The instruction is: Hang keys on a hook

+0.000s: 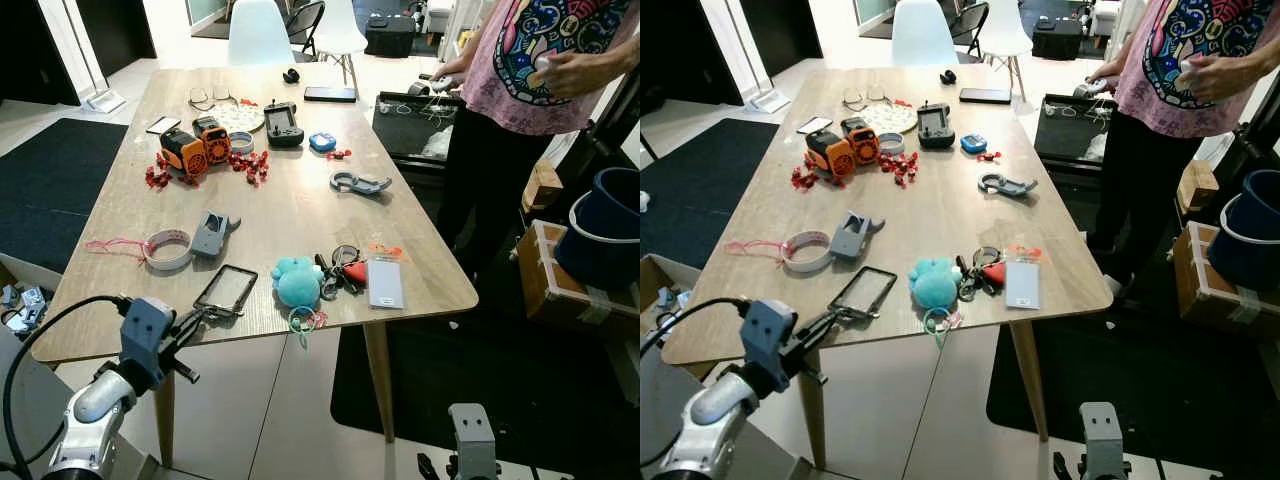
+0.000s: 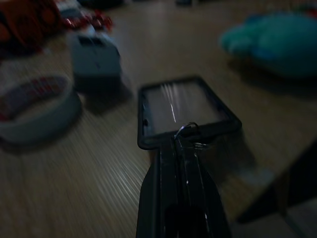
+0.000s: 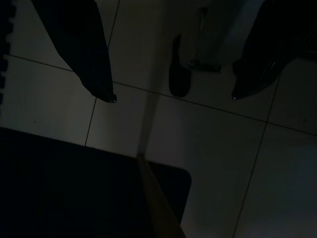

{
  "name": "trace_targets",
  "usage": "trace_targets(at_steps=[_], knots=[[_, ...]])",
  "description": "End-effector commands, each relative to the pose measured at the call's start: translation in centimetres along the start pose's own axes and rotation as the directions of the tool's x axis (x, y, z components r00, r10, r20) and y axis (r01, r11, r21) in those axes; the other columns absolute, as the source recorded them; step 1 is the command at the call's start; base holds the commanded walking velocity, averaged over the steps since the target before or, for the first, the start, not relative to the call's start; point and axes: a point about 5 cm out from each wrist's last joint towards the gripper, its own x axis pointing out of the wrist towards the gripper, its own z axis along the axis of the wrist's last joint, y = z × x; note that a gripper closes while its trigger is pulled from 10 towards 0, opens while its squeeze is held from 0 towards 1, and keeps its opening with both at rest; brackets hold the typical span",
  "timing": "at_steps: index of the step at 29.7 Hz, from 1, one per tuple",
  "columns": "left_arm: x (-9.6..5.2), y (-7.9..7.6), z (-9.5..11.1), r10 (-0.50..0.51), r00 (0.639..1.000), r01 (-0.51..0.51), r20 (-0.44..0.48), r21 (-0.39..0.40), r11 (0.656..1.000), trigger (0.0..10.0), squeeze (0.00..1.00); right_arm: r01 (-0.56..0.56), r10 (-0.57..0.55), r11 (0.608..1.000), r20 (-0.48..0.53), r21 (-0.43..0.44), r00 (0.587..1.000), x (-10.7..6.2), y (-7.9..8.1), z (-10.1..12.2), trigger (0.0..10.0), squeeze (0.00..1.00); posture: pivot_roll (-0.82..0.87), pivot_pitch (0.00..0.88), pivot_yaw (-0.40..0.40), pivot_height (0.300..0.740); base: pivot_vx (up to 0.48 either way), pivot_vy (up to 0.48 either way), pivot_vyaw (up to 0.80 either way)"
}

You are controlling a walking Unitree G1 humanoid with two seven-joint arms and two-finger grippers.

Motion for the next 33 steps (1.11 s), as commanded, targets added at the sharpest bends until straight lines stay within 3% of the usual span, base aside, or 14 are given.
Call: trace_targets(at_steps=[1,8,11,14,16,17,20,21,22,24,28,31,32,33], knots=[[0.1,0.6,1.2,-0.004,0.999,0.005,0.05,-0.017,1.0,0.0,0.0,0.007,-0.006,1.0,-0.013,0.016,1.0,-0.1,0.1,-0.5,10.0,0.0,0.02,0.1,0.0,0.74,0.0,0.0,0.0],[0.0,1.9,5.4,-0.117,0.966,0.151,0.23,-0.136,0.979,0.0,0.0,0.007,-0.007,1.0,-0.012,0.014,1.0,-0.1,0.1,-0.4,10.0,0.0,0.03,0.09,-0.003,0.74,0.0,0.0,0.0],[-0.2,1.9,5.7,-0.129,0.962,0.166,0.24,-0.139,0.976,0.0,0.0,0.006,-0.006,1.0,-0.012,0.014,1.0,0.0,0.1,-0.4,10.0,0.0,0.03,0.09,-0.003,0.74,0.0,0.0,0.0],[-1.1,1.8,6.5,-0.22,0.933,0.275,0.284,-0.168,0.947,0.0,0.0,0.004,-0.003,1.0,-0.01,0.014,1.0,0.0,0.3,-0.2,10.0,0.0,0.03,0.084,-0.004,0.74,0.0,0.0,0.0],[-2.3,0.9,6.7,-0.361,0.887,0.434,0.289,-0.248,0.866,0.0,0.0,0.001,-0.001,1.0,-0.009,0.014,1.0,0.1,0.3,-0.2,10.0,0.0,0.04,0.082,-0.004,0.74,0.0,0.0,0.0],[-2.3,0.9,6.7,-0.361,0.887,0.434,0.289,-0.248,0.866,0.0,0.0,0.001,-0.001,1.0,-0.009,0.014,1.0,0.1,0.3,-0.2,10.0,0.0,0.04,0.082,-0.004,0.74,0.0,0.0,0.0],[-4.4,-0.6,5.6,-0.554,0.808,0.586,0.199,-0.354,0.729,0.0,0.0,0.0,0.0,1.0,-0.01,0.013,1.0,0.1,0.4,-0.2,10.0,0.0,0.04,0.075,-0.004,0.74,0.0,0.0,0.0],[-4.4,-0.6,5.6,-0.554,0.808,0.586,0.199,-0.354,0.729,0.0,0.0,0.0,0.0,1.0,-0.01,0.013,1.0,0.1,0.4,-0.2,10.0,0.0,0.04,0.075,-0.004,0.74,0.0,0.0,0.0],[-5.2,-1.2,4.9,-0.608,0.779,0.614,0.15,-0.377,0.693,0.0,0.0,0.0,0.0,1.0,-0.01,0.013,1.0,0.1,0.4,-0.2,10.0,0.0,0.04,0.074,-0.005,0.74,0.0,0.0,0.0],[-6.7,-2.1,2.9,-0.667,0.743,0.623,0.044,-0.409,0.667,0.0,0.0,-0.001,0.001,1.0,-0.009,0.012,1.0,0.1,0.4,-0.2,10.0,0.0,0.04,0.074,-0.005,0.74,0.0,0.0,0.0],[-8.5,-3.2,-0.3,-0.695,0.711,0.595,-0.101,-0.441,0.672,0.0,0.0,-0.001,0.001,1.0,-0.01,0.01,1.0,0.1,0.4,-0.2,10.0,0.0,0.04,0.059,-0.007,0.74,0.0,0.0,0.0],[-8.8,-3.4,-0.8,-0.7,0.703,0.591,-0.122,-0.447,0.671,0.0,0.0,-0.001,0.001,1.0,-0.01,0.01,1.0,0.1,0.4,-0.2,10.0,0.0,0.04,0.058,-0.007,0.74,0.0,0.0,0.0],[-9.0,-3.6,-1.6,-0.675,0.723,0.556,-0.147,-0.454,0.696,0.0,0.0,-0.002,0.002,1.0,-0.01,0.009,1.0,0.1,0.4,-0.1,10.0,0.0,0.04,0.057,-0.008,0.74,0.0,0.0,0.0],[-8.8,-3.5,-3.5,-0.561,0.796,0.431,-0.226,-0.438,0.789,0.0,0.0,-0.004,0.004,1.0,-0.01,0.007,1.0,0.1,0.5,-0.1,10.0,0.0,0.04,0.057,-0.01,0.74,0.0,0.0,0.0]])
